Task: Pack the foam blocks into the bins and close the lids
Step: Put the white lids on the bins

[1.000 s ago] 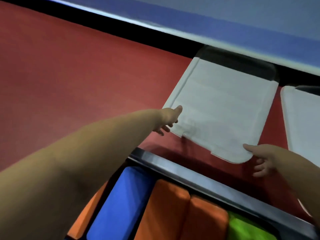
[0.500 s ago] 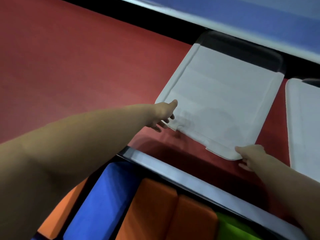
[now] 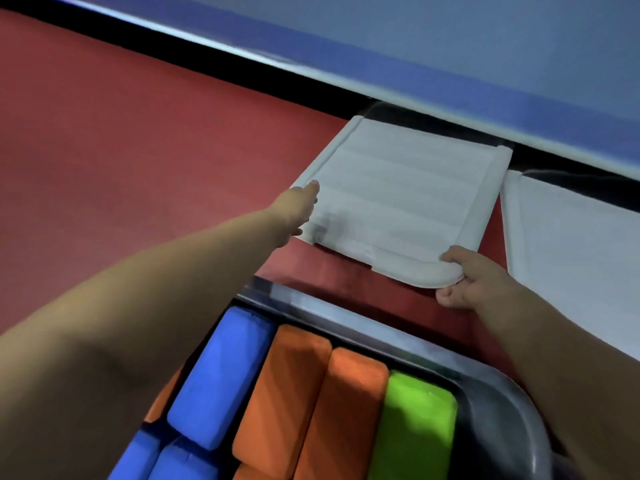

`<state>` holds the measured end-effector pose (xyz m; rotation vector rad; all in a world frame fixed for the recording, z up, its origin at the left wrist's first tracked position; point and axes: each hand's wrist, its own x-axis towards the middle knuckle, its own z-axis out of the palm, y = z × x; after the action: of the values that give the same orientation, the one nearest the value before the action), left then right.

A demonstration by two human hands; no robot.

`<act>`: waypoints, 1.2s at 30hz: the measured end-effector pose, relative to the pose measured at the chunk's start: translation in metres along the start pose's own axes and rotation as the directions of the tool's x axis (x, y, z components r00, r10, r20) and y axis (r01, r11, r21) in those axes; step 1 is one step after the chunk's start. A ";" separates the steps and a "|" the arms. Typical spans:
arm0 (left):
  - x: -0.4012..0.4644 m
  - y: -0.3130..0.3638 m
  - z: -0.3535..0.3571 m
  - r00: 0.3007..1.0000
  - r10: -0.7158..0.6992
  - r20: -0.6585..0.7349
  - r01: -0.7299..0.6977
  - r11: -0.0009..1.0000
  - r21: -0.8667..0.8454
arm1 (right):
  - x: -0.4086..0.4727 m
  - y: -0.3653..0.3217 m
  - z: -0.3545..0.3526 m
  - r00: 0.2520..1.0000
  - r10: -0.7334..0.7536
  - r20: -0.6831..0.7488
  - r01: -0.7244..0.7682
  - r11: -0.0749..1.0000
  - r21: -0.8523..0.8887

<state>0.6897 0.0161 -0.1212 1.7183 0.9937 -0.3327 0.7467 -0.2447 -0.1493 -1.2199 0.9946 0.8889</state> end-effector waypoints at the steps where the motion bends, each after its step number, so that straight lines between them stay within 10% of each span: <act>1: -0.012 0.006 -0.001 1.000 0.026 0.002 -0.027 1.000 0.015 | -0.018 -0.004 0.004 0.996 -0.058 0.063 0.052 0.995 0.086; 5: -0.086 0.029 -0.013 0.947 0.320 0.007 -0.320 0.945 0.063 | -0.119 -0.009 0.024 0.926 -0.315 0.206 0.182 0.854 0.488; 8: -0.148 0.044 -0.038 0.853 0.435 -0.288 -0.429 0.899 0.084 | -0.191 0.011 0.035 0.893 -0.364 0.267 0.168 0.817 0.552; 11: -0.214 0.040 -0.075 0.922 0.188 -0.340 -0.321 0.860 -0.396 | -0.267 0.060 0.039 0.881 -0.321 0.349 0.118 0.861 0.495; 15: -0.285 0.002 -0.120 0.991 0.125 -0.045 -0.104 0.519 -0.848 | -0.348 0.154 0.034 0.849 -0.283 0.446 0.098 0.914 0.394; 24: -0.390 -0.142 -0.201 0.996 0.076 -0.035 -0.073 0.582 -0.810 | -0.426 0.311 -0.023 0.860 -0.325 0.394 0.183 0.916 0.356; 30: -0.420 -0.213 -0.231 0.955 0.290 0.060 -0.148 0.643 -0.751 | -0.411 0.349 -0.094 0.961 -0.256 0.106 0.217 0.934 0.284; 36: -0.431 -0.224 -0.238 0.902 0.371 0.222 -0.163 0.767 -0.621 | -0.391 0.378 -0.096 0.974 -0.191 0.126 0.155 0.956 0.249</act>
<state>0.1994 0.0504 0.1035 1.1511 0.5021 -0.0945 0.2521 -0.2947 0.0924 -1.0045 0.8335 0.6905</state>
